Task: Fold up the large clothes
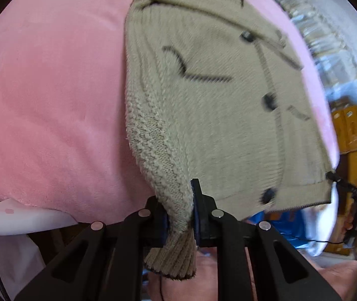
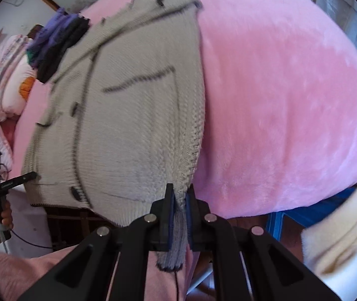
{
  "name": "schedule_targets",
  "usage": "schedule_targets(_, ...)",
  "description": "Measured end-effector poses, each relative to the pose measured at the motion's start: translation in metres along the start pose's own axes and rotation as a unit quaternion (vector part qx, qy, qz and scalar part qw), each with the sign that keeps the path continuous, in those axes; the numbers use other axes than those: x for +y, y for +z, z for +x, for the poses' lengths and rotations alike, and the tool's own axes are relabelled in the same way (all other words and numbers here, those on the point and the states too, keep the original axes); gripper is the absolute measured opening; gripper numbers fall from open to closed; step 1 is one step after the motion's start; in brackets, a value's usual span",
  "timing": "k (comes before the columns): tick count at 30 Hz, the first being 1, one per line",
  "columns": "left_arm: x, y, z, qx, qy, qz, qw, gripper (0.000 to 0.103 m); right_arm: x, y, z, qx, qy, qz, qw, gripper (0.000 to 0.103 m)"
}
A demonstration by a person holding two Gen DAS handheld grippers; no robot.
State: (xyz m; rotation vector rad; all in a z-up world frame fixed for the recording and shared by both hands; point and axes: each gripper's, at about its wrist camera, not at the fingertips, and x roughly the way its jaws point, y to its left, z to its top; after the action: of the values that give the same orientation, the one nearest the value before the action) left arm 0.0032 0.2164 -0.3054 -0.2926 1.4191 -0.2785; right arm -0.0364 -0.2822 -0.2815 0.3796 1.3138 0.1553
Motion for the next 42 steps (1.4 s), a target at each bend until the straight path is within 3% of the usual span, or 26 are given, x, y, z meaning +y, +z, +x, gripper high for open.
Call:
schedule_targets(5, -0.012, 0.036, -0.056, -0.066, -0.077, -0.053, 0.9934, 0.012, 0.023, 0.039, -0.052, -0.039, 0.038, -0.025, 0.998, 0.007)
schedule_targets(11, -0.009, 0.102, -0.099, -0.145, -0.119, -0.159, 0.9692, 0.012, 0.048, 0.125, -0.096, -0.123, 0.117, -0.006, 0.985, 0.007)
schedule_targets(17, 0.003, 0.186, -0.101, -0.188, -0.08, -0.256, 0.9449, 0.012, 0.051, 0.237, -0.087, -0.167, 0.176, 0.036, 0.969, 0.007)
schedule_targets(23, 0.015, 0.282, -0.054, -0.194, -0.014, -0.299, 0.9343, 0.015, 0.019, 0.329, -0.025, -0.155, 0.153, 0.1, 0.971, 0.007)
schedule_targets(24, 0.017, 0.295, -0.041, -0.19, 0.001, -0.303, 0.9339, 0.025, 0.013, 0.345, -0.007, -0.147, 0.135, 0.113, 0.973, 0.008)
schedule_targets(26, 0.02, 0.324, -0.01, -0.158, 0.043, -0.303, 0.939, 0.053, 0.003, 0.361, 0.015, -0.128, 0.105, 0.119, 0.979, 0.014)
schedule_targets(27, 0.021, 0.332, 0.003, -0.137, 0.065, -0.3, 0.9419, 0.076, 0.001, 0.373, 0.032, -0.114, 0.072, 0.123, 0.983, 0.021)
schedule_targets(28, 0.02, 0.344, 0.018, -0.115, 0.096, -0.291, 0.9451, 0.08, 0.0, 0.38, 0.042, -0.104, 0.049, 0.125, 0.985, 0.027)
schedule_targets(29, 0.019, 0.349, 0.026, -0.105, 0.108, -0.283, 0.9472, 0.08, 0.0, 0.386, 0.05, -0.094, 0.035, 0.127, 0.987, 0.039)
schedule_targets(30, 0.019, 0.355, 0.032, -0.097, 0.112, -0.271, 0.951, 0.08, -0.002, 0.391, 0.057, -0.087, 0.032, 0.131, 0.987, 0.041)
schedule_targets(33, 0.01, 0.367, 0.041, -0.09, 0.136, -0.224, 0.9608, 0.08, -0.001, 0.392, 0.065, -0.081, 0.032, 0.109, 0.99, 0.041)
schedule_targets(36, -0.003, 0.378, 0.041, -0.107, 0.166, -0.142, 0.9699, 0.08, 0.014, 0.388, 0.067, -0.08, 0.015, 0.045, 0.996, 0.041)
schedule_targets(40, -0.018, 0.391, 0.052, -0.119, 0.202, -0.034, 0.9715, 0.08, 0.035, 0.387, 0.08, -0.075, -0.04, -0.028, 0.996, 0.041)
schedule_targets(42, -0.019, 0.401, 0.062, -0.115, 0.206, -0.013, 0.9716, 0.08, 0.04, 0.394, 0.091, -0.074, -0.056, -0.041, 0.995, 0.041)
